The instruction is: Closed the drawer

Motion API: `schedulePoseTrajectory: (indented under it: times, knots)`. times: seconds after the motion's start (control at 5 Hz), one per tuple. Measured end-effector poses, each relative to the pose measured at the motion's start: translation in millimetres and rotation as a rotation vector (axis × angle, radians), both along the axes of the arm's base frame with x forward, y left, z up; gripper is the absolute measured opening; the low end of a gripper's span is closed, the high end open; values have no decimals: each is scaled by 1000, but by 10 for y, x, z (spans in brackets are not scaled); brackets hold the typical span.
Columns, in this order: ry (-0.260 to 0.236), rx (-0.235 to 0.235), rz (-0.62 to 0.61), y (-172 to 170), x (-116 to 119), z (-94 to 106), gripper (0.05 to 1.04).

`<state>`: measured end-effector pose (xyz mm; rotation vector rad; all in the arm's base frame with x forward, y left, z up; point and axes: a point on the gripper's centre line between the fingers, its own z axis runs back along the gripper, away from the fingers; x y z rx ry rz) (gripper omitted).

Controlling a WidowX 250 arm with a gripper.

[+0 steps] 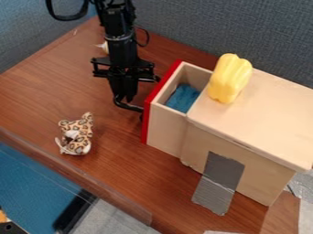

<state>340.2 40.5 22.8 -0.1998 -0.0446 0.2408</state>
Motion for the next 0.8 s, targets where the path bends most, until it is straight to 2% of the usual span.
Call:
schedulePoseTrajectory:
  times: [0.4,0.6,0.8]
  knots:
    - [-6,-34,-72,-442,43,9,152]
    - [-3,-35,-74,-449,40,12,152]
    - [-1,-37,-71,-452,41,16,199]
